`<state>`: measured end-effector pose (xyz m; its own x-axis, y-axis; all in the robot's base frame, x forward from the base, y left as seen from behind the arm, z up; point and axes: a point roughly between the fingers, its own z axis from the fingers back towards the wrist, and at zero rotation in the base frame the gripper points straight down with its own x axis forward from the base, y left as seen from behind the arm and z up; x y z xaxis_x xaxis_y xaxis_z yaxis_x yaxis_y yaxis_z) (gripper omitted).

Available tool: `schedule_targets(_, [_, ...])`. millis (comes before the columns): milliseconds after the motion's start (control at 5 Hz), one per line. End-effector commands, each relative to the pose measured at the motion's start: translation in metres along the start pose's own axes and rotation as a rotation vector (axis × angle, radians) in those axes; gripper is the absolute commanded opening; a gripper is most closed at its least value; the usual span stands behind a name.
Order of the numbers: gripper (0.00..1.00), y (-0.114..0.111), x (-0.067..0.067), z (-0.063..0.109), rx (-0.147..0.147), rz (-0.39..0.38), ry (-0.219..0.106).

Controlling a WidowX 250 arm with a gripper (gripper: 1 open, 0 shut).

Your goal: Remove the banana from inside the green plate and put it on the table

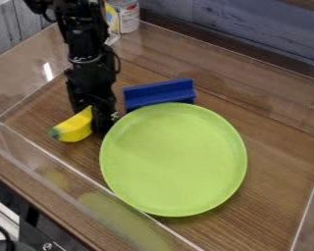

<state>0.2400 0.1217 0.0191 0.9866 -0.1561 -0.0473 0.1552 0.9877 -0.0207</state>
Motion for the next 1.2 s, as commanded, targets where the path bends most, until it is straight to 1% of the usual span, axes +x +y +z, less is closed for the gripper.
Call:
schedule_targets(0, [1.00,0.0081,0.0040,0.0092,0.018,0.020,-0.031])
schedule_targets(1000, [1.00,0.0078,0.0039,0.0104,-0.006,0.047,-0.026])
